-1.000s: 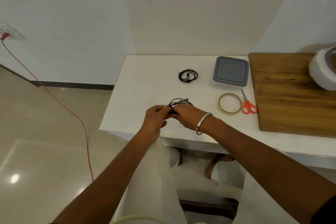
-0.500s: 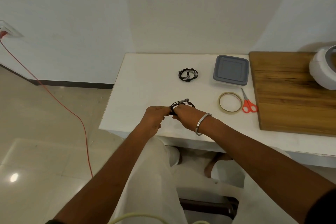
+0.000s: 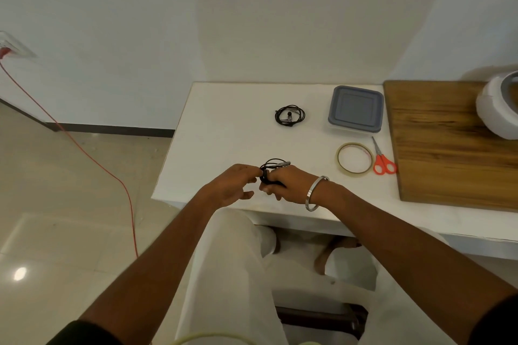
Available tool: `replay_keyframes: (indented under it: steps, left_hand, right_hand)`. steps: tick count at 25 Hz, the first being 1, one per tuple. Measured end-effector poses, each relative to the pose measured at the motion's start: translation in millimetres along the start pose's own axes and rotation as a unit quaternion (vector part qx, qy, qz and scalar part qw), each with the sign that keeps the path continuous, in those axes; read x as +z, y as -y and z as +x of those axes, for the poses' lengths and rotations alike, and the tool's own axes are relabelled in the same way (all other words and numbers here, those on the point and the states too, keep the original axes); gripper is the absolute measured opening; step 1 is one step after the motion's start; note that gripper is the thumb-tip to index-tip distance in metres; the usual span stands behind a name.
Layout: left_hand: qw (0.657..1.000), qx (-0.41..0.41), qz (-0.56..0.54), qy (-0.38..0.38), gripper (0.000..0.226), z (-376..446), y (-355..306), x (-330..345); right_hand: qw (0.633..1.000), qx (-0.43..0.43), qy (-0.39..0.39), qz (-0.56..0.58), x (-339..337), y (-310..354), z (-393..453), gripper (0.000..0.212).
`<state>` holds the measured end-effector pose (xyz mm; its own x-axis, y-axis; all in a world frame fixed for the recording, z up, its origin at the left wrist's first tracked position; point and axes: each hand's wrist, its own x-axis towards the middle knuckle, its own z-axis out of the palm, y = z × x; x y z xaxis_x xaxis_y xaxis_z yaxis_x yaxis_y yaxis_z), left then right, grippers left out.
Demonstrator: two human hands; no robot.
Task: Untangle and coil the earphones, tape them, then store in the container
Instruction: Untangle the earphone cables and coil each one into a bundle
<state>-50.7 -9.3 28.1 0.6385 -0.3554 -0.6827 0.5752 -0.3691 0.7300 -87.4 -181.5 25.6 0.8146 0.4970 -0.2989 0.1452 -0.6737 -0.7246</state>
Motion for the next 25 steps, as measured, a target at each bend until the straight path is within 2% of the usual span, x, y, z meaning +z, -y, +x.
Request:
replay_keyframes:
  steps: [5, 10, 13, 15, 20, 25]
  left_hand:
    - [0.997, 0.033, -0.044, 0.061, 0.028, -1, 9, -2]
    - [0.996, 0.073, -0.054, 0.015, 0.024, -2, 17, 12]
    - [0.983, 0.145, 0.096, -0.062, 0.015, 2, 18, 12]
    - [0.971, 0.174, 0.145, -0.081, 0.012, 3, 16, 10]
    - [0.987, 0.137, 0.057, -0.061, 0.022, 3, 10, 14]
    - [0.989, 0.144, -0.005, -0.043, 0.026, 0, 13, 20]
  right_hand:
    - [0.999, 0.013, 0.009, 0.036, -7, -1, 1, 0.017]
    - [0.999, 0.011, 0.008, 0.035, -4, -3, 3, 0.019]
    - [0.999, 0.013, 0.030, 0.021, -1, -7, 4, 0.020]
    - [0.999, 0.011, 0.041, -0.004, 1, -7, 5, 0.022]
    - [1.000, 0.001, 0.019, -0.024, 0, -6, 10, 0.016]
    - [0.999, 0.004, 0.021, -0.023, 0, -5, 10, 0.022]
